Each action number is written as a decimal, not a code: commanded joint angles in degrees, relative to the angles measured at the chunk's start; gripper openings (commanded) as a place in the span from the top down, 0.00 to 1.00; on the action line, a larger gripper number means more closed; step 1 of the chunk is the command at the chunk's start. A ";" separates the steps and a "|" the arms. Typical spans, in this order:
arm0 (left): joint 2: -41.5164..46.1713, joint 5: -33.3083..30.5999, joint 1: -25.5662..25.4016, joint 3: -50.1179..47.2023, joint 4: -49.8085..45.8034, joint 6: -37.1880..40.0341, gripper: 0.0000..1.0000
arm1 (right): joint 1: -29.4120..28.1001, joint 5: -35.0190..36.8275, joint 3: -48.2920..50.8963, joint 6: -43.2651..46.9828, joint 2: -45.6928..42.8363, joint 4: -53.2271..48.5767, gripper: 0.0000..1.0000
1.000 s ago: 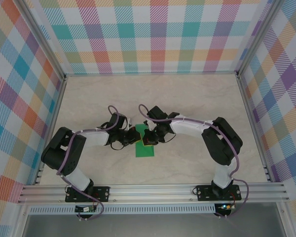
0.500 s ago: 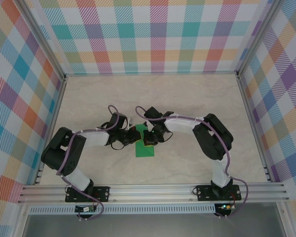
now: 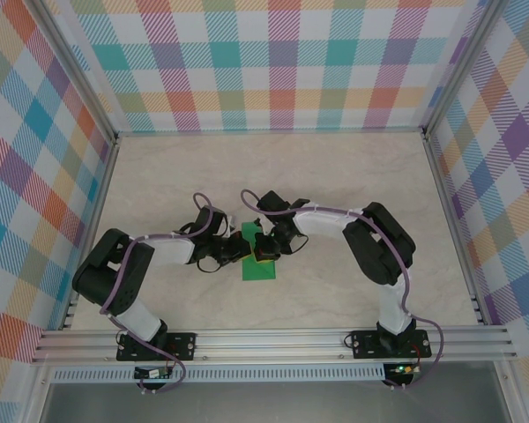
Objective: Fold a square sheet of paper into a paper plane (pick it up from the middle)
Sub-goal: Fold the triangle a second time at the center of the table.
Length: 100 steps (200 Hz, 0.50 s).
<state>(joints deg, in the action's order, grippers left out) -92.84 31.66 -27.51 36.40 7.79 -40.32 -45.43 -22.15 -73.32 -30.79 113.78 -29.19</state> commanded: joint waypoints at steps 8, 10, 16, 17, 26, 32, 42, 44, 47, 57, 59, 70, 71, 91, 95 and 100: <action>-1.16 -1.11 -0.53 -0.03 1.11 -0.59 1.00 | -0.36 -1.51 -0.60 1.24 1.29 -0.48 0.97; -1.19 -1.26 -0.53 -0.04 1.09 -0.65 1.00 | -0.32 -1.45 -0.60 1.21 1.34 -0.53 0.97; -1.29 -1.64 -0.52 0.17 0.92 -0.78 1.00 | -0.39 -1.30 -0.59 1.25 1.36 -0.81 0.97; -1.34 -1.71 -0.53 0.16 0.87 -0.80 1.00 | -0.38 -1.31 -0.55 1.25 1.32 -0.79 0.97; -1.46 -2.24 -0.53 0.39 0.44 -0.80 1.00 | -0.45 -1.14 -0.52 1.34 1.43 -0.95 0.97; -1.66 -2.62 -0.53 0.59 -0.04 -0.81 1.00 | -0.44 -0.87 -0.58 1.34 1.43 -1.17 0.97; -1.74 -3.20 -0.52 0.64 -0.41 -0.82 1.00 | -0.49 -0.40 -0.64 1.47 1.69 -1.59 0.97; -1.73 -3.23 -0.53 0.61 -0.41 -0.82 1.00 | -0.48 -0.21 -0.67 1.46 1.75 -1.69 0.97; -1.72 -3.38 -0.47 0.60 -0.40 -0.89 1.00 | -0.45 0.02 -0.73 1.47 1.79 -1.88 0.97; -1.61 -3.53 -0.53 0.60 -0.57 -1.03 1.00 | -0.52 0.89 -0.94 1.55 2.08 -2.42 0.97; -1.64 -3.53 -0.49 0.60 -0.56 -1.05 1.00 | -0.51 0.97 -0.95 1.59 2.18 -2.44 0.97; -1.48 -3.53 -0.53 0.69 -0.84 -1.08 1.00 | -0.52 0.97 -1.14 1.69 2.44 -2.50 0.97; -1.47 -3.53 -0.53 0.69 -0.89 -1.08 1.00 | -0.48 0.97 -1.18 1.69 2.47 -2.52 0.97; -1.04 -2.17 -0.54 0.69 0.25 -1.25 1.00 | -0.58 1.08 -1.58 1.95 3.02 -2.94 0.97; -0.90 -1.75 -0.59 0.60 0.76 -1.44 1.00 | -0.50 1.06 -1.70 2.06 3.11 -2.98 0.97; -0.78 -1.23 -0.62 0.45 1.49 -1.64 1.00 | -0.46 1.07 -1.65 2.14 3.12 -3.04 0.97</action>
<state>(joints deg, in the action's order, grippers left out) -93.93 29.67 -27.68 36.42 7.73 -41.17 -45.50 -21.98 -73.91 -30.35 115.11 -29.91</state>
